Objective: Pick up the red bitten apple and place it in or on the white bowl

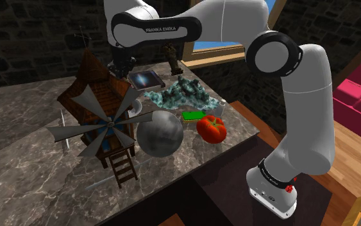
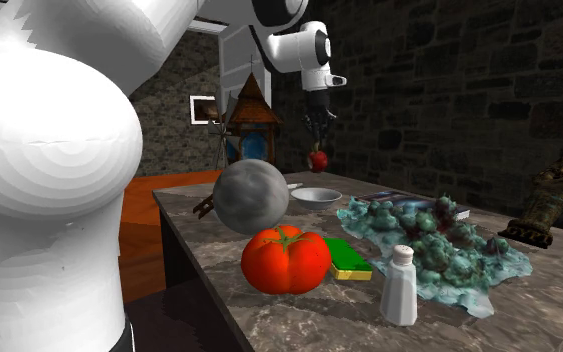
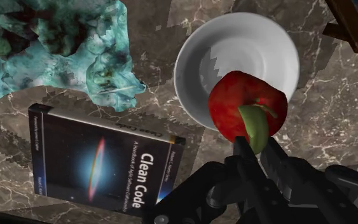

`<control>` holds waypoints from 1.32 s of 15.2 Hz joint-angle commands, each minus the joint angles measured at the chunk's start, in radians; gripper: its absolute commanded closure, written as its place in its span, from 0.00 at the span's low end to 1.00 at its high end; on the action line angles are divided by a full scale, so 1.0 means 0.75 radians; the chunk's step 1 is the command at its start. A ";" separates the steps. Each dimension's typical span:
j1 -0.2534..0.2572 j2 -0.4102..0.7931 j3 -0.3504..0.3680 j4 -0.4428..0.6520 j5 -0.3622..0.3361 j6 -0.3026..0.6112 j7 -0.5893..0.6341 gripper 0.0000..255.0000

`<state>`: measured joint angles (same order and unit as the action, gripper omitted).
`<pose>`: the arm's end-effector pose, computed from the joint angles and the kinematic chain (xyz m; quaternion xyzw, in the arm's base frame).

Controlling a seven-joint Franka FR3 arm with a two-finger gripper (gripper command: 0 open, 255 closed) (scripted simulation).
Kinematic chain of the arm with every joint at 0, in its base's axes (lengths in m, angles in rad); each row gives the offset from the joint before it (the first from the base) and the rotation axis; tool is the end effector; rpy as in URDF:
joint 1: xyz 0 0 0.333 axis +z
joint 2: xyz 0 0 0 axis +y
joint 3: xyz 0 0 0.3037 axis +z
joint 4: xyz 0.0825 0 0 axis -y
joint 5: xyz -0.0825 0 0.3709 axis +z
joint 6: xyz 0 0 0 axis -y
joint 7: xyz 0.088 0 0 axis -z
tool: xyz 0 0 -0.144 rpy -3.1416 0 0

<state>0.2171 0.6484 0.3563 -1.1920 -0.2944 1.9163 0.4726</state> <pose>0.6569 0.3142 0.3881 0.9964 0.0528 0.0668 0.0042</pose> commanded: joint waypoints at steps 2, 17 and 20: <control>-0.002 0.012 -0.003 -0.034 -0.006 0.047 0.008 1.00; -0.009 0.064 -0.020 -0.167 -0.034 0.226 0.039 1.00; -0.009 0.064 -0.020 -0.167 -0.034 0.226 0.039 1.00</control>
<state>0.2102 0.6964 0.3412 -1.3172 -0.3197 2.0855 0.5015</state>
